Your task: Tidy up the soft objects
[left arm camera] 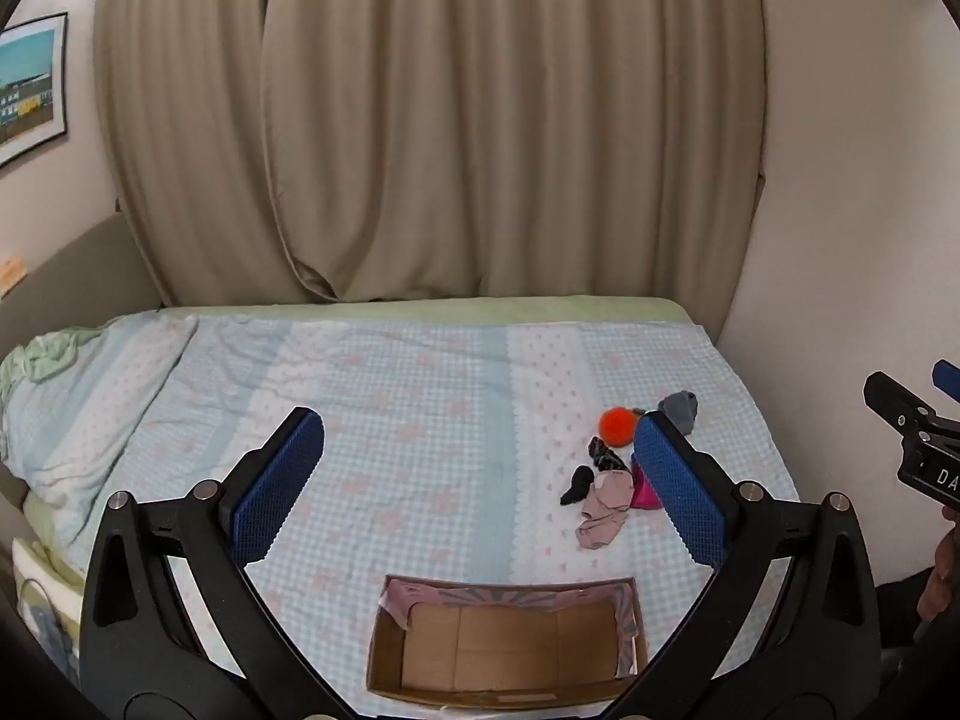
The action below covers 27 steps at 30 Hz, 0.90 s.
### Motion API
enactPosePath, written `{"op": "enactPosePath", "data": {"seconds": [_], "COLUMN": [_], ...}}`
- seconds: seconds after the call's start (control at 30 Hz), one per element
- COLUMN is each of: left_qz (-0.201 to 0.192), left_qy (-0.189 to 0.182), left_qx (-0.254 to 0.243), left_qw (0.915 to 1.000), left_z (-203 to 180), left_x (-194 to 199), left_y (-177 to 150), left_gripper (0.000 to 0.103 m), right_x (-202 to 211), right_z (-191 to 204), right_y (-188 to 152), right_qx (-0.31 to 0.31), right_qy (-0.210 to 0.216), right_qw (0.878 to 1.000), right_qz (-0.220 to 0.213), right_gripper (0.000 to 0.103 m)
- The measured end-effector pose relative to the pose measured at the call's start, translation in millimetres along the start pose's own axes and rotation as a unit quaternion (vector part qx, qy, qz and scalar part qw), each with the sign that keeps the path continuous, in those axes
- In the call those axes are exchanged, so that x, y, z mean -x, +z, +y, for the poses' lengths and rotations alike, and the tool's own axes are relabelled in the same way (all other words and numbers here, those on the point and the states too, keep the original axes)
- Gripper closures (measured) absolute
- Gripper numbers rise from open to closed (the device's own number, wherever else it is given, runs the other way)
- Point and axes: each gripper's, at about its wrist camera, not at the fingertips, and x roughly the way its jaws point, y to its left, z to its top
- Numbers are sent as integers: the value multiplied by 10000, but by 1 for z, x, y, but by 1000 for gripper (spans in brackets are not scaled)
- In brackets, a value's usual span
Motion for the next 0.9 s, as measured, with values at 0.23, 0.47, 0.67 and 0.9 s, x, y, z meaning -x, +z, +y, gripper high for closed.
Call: {"op": "enactPosePath", "data": {"seconds": [0.23, 0.47, 0.67, 0.9], "left_qz": [-50, -95, -145, -183], "left_qy": [-43, -54, -46, -50], "left_qx": [-40, -39, -42, -48], "left_qw": [10000, 9999, 9999, 9998], "left_z": [-4, -4, -3, -4], "left_x": [-2, -2, 1, 3], "left_y": [1, 0, 3, 5], "left_gripper": [0, 0, 0, 0], "right_x": [-1, -3, -5, -14], "right_z": [0, 0, -1, -6], "right_y": [0, 2, 2, 1], "right_qx": [-4, 5, 7, -7], "right_qy": [-22, -35, -40, -22], "right_qw": [10000, 10000, 10000, 9999], "right_qz": [-14, -42, -59, -107], "right_gripper": [0, 0, 0, 0]}}
